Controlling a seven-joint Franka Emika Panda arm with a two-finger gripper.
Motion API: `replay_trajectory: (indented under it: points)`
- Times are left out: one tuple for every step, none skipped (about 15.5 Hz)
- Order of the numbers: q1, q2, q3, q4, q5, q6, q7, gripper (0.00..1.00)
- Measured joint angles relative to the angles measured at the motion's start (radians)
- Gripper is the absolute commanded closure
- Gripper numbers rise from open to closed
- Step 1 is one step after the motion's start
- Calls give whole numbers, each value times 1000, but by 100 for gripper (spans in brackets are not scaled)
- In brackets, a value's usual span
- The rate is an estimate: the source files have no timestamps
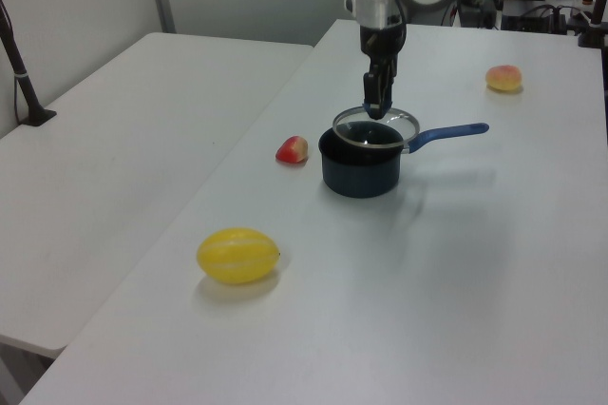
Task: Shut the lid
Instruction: 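Lower the glass lid onto the saucepan rim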
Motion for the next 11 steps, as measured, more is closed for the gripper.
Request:
replay_trajectory:
  points:
    - [6, 10, 0, 0, -8, 20, 0, 100]
    - [10, 18, 0, 0, -15, 38, 0, 100]
    - [14, 25, 0, 0, -19, 56, 0, 100]
    - [16, 32, 0, 1, -21, 68, 0, 100]
    - [17, 37, 0, 1, -23, 75, 0, 100]
    - [18, 42, 0, 1, -24, 83, 0, 100]
    - [18, 47, 0, 1, -26, 92, 0, 100]
    - [18, 50, 0, 1, -29, 97, 0, 100]
    - [19, 51, 0, 1, -30, 97, 0, 100]
    - [20, 52, 0, 2, -30, 97, 0, 100]
    - [20, 52, 0, 2, -31, 97, 0, 100]
